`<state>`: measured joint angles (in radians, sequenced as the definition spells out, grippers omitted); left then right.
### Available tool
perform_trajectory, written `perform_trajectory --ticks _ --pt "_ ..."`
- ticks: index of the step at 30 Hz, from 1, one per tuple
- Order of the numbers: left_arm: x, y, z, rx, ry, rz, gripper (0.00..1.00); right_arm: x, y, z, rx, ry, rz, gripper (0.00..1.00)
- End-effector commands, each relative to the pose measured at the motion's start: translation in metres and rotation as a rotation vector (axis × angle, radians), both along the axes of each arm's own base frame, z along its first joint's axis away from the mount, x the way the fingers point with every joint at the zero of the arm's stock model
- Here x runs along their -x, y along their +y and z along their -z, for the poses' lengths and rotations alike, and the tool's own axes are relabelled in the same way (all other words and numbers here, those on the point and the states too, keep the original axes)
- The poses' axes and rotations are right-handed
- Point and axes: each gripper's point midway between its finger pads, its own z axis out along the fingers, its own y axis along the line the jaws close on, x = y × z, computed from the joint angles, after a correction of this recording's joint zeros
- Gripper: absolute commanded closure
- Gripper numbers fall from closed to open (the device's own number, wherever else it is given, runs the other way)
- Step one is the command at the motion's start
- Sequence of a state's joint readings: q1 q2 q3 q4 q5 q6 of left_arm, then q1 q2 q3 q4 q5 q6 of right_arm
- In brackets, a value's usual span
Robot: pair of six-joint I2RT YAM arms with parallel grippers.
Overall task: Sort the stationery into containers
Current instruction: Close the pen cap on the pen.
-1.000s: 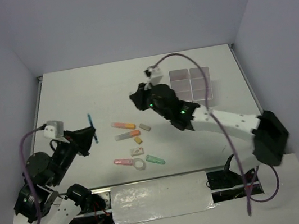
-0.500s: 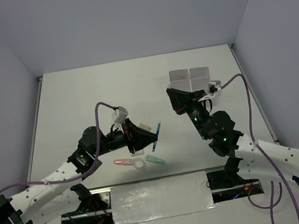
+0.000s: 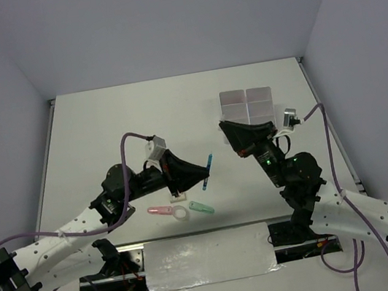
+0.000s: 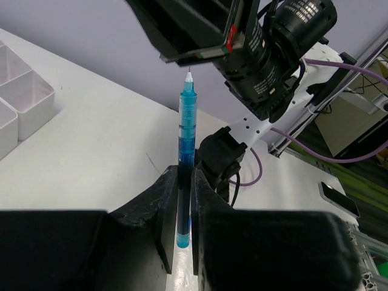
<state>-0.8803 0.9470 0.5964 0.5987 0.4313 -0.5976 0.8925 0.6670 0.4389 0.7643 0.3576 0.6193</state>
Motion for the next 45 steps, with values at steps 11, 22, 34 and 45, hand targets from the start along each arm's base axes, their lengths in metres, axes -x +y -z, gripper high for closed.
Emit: perform_trajectory --ticks 11,22,34,45 --pt "-0.005 0.010 -0.028 0.086 -0.095 -0.071 1.00 0.026 0.030 -0.012 -0.049 -0.056 -0.191 1.00" --pt "-0.008 0.008 -0.026 0.084 -0.090 -0.076 1.00 0.024 0.034 -0.020 0.011 -0.067 -0.176 1.00" --pt "-0.009 0.011 -0.024 0.073 -0.087 -0.096 1.00 0.033 0.048 -0.021 0.036 -0.104 -0.248 1.00" --pt "-0.011 0.012 -0.017 0.061 -0.070 -0.110 1.00 0.035 0.039 -0.028 0.050 -0.129 -0.211 1.00"
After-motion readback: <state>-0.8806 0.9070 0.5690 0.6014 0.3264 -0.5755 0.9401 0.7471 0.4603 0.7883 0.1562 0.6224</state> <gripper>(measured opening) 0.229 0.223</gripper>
